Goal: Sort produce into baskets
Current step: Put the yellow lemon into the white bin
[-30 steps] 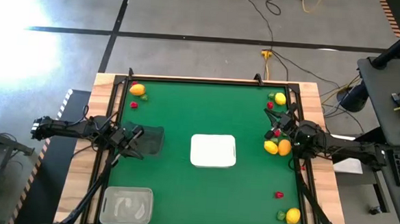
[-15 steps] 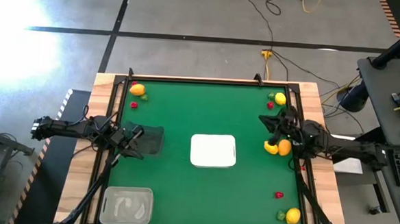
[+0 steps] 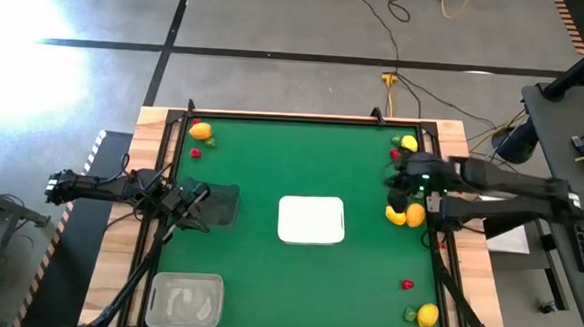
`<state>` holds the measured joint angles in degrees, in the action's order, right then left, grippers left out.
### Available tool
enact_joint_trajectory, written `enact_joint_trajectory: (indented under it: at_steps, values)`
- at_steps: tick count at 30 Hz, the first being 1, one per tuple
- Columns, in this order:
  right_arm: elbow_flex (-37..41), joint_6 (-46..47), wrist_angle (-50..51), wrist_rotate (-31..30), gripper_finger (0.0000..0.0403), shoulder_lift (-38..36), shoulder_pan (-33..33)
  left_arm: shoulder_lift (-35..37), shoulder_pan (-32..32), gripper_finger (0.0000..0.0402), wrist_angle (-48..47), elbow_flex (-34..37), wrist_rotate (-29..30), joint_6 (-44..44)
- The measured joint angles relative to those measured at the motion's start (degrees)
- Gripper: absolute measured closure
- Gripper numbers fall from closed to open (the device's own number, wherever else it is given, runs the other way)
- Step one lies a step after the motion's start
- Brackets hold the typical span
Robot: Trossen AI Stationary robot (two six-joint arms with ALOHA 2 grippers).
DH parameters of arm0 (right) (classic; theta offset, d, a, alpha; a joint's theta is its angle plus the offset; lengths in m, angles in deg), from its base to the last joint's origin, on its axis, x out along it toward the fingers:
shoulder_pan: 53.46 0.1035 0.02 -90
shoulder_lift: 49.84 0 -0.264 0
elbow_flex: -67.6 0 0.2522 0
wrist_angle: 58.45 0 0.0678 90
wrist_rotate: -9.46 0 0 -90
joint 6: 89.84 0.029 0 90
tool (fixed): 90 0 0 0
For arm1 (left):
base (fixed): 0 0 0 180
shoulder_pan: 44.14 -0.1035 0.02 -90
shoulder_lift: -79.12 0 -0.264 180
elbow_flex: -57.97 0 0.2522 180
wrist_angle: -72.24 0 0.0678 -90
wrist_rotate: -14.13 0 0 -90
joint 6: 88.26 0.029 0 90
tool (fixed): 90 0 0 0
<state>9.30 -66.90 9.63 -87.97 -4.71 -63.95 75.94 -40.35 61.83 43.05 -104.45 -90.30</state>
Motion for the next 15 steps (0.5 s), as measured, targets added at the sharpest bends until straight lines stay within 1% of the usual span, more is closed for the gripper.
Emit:
enact_joint_trajectory:
  at_steps: [2,3,5,7,9,11,15]
  values:
    - [-3.46,0.31,7.83,0.42,0.0390,5.11,-0.04,-0.02,0.00,0.0400,0.00,0.00,0.01,0.00]
    - [-4.81,0.30,10.82,1.62,0.0390,7.47,-0.04,-0.02,0.02,0.0400,0.01,0.00,-0.02,0.01]
    - [-6.53,0.13,13.84,5.74,0.0386,11.85,-0.04,-0.02,0.02,0.0400,0.00,0.00,0.00,0.01]
    - [-7.20,-0.42,15.07,10.37,0.0374,14.86,-0.03,0.00,0.01,0.0400,0.02,0.00,-0.01,0.01]
    - [-6.59,-1.29,14.84,13.50,0.0354,17.22,-0.04,-0.02,0.00,0.0400,0.00,0.01,0.00,0.00]
    - [-5.31,-1.13,15.52,15.26,0.0326,19.60,-0.04,0.00,0.02,0.0400,0.02,0.00,-0.02,0.00]
    - [-3.57,0.74,15.76,15.44,0.0262,22.22,-0.04,0.00,0.00,0.0400,0.00,0.00,0.01,0.00]
